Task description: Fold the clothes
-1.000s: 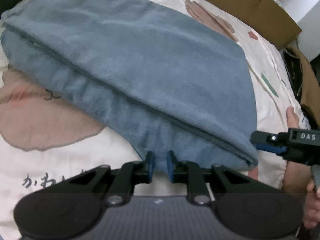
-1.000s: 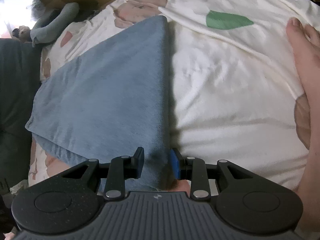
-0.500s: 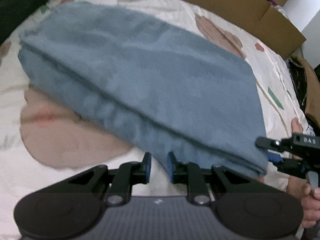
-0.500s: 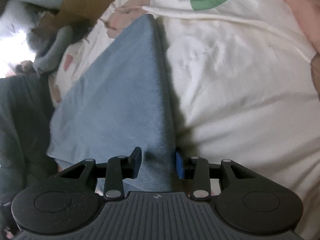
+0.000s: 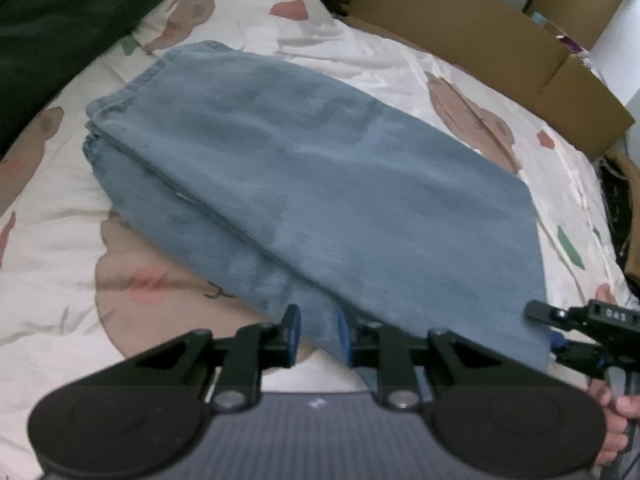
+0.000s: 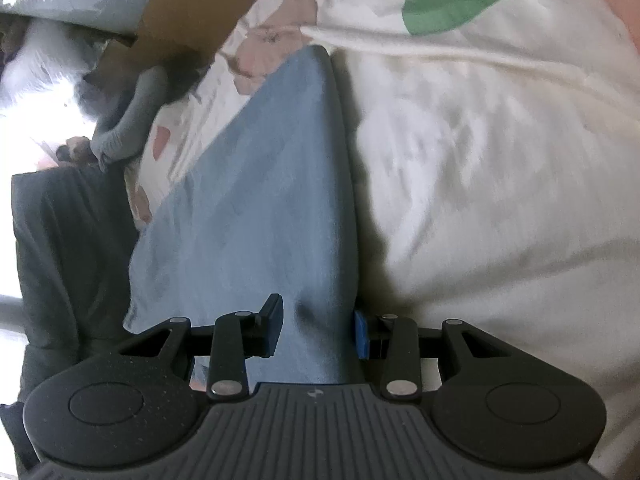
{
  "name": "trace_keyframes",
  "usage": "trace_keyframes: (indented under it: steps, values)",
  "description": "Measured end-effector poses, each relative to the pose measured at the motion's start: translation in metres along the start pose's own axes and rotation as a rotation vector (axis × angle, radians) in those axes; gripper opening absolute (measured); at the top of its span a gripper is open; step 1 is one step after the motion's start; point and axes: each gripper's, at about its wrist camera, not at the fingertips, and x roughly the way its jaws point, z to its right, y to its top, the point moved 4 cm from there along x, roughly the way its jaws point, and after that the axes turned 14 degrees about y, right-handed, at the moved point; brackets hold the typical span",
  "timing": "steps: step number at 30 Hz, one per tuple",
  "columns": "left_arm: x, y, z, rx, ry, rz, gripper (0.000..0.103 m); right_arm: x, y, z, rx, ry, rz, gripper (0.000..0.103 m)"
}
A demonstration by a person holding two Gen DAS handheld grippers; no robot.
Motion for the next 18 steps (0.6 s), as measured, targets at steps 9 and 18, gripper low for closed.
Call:
trace_keyframes:
  steps: [9, 18]
  values:
    - [0.006, 0.011, -0.017, -0.013, 0.016, 0.011, 0.022, 0.011, 0.008, 0.0, -0.015, 0.019, -0.015, 0.038]
    - [0.011, 0.012, -0.017, -0.016, 0.01, 0.011, 0.022, 0.007, 0.014, -0.004, -0.011, 0.051, -0.002, 0.037]
